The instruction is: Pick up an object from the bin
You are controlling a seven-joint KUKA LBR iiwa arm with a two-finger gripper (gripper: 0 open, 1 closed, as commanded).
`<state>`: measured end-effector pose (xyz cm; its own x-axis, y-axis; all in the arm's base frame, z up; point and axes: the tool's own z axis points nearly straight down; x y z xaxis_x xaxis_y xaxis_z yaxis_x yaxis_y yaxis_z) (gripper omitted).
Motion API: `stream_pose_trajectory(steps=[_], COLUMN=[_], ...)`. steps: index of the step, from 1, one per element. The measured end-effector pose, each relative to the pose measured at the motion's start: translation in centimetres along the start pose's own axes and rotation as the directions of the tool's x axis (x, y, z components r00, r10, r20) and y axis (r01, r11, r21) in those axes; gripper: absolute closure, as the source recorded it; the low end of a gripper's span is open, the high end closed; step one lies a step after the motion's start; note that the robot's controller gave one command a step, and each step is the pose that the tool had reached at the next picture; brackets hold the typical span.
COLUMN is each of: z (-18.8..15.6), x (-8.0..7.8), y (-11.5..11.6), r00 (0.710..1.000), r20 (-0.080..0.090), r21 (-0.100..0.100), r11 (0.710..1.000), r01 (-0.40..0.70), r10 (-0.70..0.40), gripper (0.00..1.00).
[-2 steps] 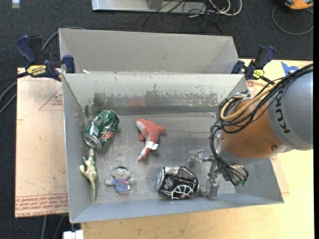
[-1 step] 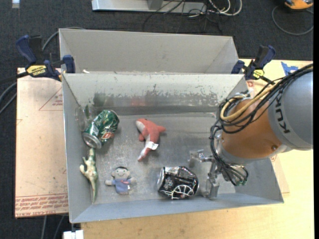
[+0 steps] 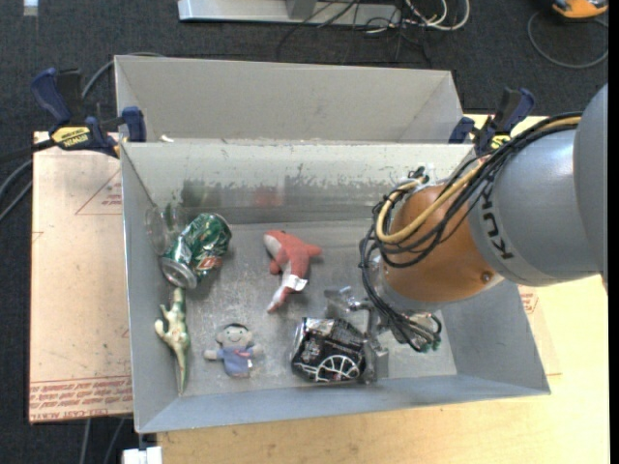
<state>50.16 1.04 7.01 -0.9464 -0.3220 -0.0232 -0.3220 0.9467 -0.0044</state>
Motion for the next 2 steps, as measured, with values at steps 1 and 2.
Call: stream_pose_trajectory(steps=[1, 2], z=[-0.02, -0.04], x=[-0.17, -0.17], y=[2.71, 2.72], r00=[0.998, 0.998], r20=[-0.004, -0.003], r21=[0.0, 0.0], r11=[0.998, 0.998], r01=[0.067, 0.068], r10=[-0.067, -0.068], gripper=[1.0, 1.0])
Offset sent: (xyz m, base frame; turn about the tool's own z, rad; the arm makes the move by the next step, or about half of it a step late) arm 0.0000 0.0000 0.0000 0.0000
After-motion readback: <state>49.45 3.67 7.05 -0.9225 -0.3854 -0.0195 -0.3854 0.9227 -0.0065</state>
